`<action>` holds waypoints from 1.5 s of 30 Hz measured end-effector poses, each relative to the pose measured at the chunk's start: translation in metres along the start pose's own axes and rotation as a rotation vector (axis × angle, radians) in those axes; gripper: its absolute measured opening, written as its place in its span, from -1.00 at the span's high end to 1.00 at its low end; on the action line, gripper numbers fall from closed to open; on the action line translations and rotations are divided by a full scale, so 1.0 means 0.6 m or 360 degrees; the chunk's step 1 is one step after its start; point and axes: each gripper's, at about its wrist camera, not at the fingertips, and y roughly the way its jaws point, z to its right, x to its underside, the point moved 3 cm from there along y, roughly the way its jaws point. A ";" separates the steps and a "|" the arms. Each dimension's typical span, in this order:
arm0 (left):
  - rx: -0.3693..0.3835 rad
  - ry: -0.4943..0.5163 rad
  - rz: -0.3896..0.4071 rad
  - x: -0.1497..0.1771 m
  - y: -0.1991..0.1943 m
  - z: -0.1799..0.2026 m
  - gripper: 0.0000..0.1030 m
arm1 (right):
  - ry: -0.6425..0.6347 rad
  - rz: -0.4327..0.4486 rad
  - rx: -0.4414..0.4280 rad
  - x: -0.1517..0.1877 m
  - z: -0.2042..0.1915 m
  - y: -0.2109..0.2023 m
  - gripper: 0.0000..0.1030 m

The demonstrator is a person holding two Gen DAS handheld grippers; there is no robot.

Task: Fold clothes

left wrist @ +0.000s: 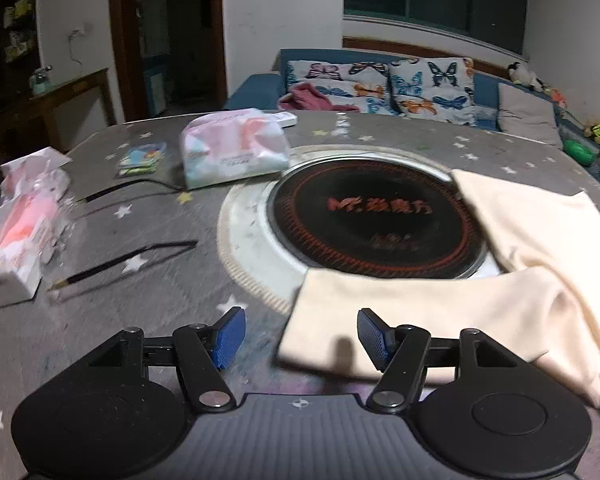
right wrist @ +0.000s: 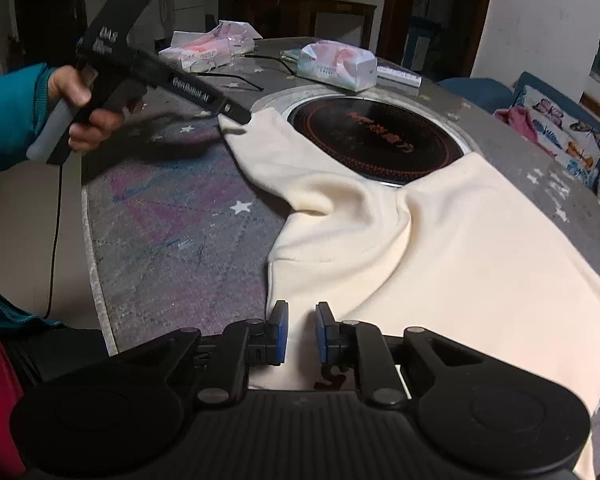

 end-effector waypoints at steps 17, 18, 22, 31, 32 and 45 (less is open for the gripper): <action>-0.0059 -0.0112 0.0380 -0.029 -0.111 -0.030 0.87 | 0.0103 0.0010 0.0048 0.011 0.003 -0.013 0.47; -0.0049 -0.0128 0.0385 -0.030 -0.118 -0.037 0.87 | 0.0109 0.0011 0.0042 0.012 0.003 -0.013 0.46; -0.0120 -0.0109 0.0255 -0.008 -0.093 -0.047 0.87 | 0.0083 -0.0006 0.0021 0.018 -0.006 -0.010 0.34; -0.0208 -0.0083 0.0200 0.012 -0.078 -0.057 0.82 | 0.0164 0.0029 0.0045 0.013 0.008 -0.019 0.25; -0.0221 -0.0100 0.0187 0.012 -0.073 -0.063 0.82 | 0.0178 0.0012 0.0038 0.017 0.009 -0.015 0.25; 0.0060 0.0016 0.0184 -0.007 -0.085 0.032 0.71 | 0.0320 0.0027 0.0159 0.061 0.020 -0.056 0.16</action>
